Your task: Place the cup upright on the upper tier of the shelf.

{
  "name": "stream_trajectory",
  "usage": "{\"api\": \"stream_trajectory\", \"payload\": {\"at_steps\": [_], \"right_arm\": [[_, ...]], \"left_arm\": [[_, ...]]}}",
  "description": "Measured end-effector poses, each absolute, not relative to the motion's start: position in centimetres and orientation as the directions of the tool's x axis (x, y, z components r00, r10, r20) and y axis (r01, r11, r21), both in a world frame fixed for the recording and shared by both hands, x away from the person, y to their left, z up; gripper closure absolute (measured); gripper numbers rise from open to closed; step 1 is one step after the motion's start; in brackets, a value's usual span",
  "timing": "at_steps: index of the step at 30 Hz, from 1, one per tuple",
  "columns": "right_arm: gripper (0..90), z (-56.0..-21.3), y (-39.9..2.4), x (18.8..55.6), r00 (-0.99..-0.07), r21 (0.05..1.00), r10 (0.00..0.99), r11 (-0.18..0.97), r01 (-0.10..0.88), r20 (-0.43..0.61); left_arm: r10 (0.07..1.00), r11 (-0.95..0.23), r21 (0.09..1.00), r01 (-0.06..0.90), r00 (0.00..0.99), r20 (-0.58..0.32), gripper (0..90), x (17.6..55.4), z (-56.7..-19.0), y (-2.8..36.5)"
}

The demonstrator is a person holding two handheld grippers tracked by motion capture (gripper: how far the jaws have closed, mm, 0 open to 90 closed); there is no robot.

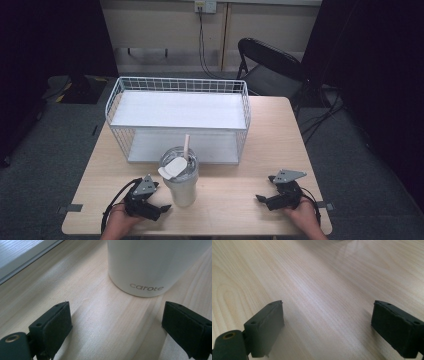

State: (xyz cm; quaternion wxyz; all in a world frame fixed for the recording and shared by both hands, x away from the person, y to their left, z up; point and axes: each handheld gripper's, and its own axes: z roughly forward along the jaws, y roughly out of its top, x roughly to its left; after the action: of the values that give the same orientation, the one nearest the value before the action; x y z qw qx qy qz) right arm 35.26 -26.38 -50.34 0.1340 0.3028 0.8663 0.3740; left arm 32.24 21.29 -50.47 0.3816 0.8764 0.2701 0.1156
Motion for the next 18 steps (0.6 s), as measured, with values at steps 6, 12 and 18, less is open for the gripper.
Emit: {"api": "stream_trajectory", "payload": {"at_steps": [6,12,18], "right_arm": [[10.5,-50.3,-26.4,35.3,-0.781,0.729,0.625,0.537,0.424,-0.006],[10.5,-50.3,-26.4,35.3,-0.783,0.729,0.622,0.538,0.423,-0.005],[10.4,-50.3,-26.5,35.3,-0.786,0.729,0.619,0.54,0.421,-0.004]], "left_arm": [[0.568,-0.566,0.721,0.398,0.823,-0.008,8.8,32.2,-50.3,21.2],[0.542,-0.563,0.718,0.409,0.839,-0.053,17.8,32.2,-49.8,21.3],[0.528,-0.524,0.75,0.403,0.845,-0.086,17.0,32.0,-48.8,21.1]]}}
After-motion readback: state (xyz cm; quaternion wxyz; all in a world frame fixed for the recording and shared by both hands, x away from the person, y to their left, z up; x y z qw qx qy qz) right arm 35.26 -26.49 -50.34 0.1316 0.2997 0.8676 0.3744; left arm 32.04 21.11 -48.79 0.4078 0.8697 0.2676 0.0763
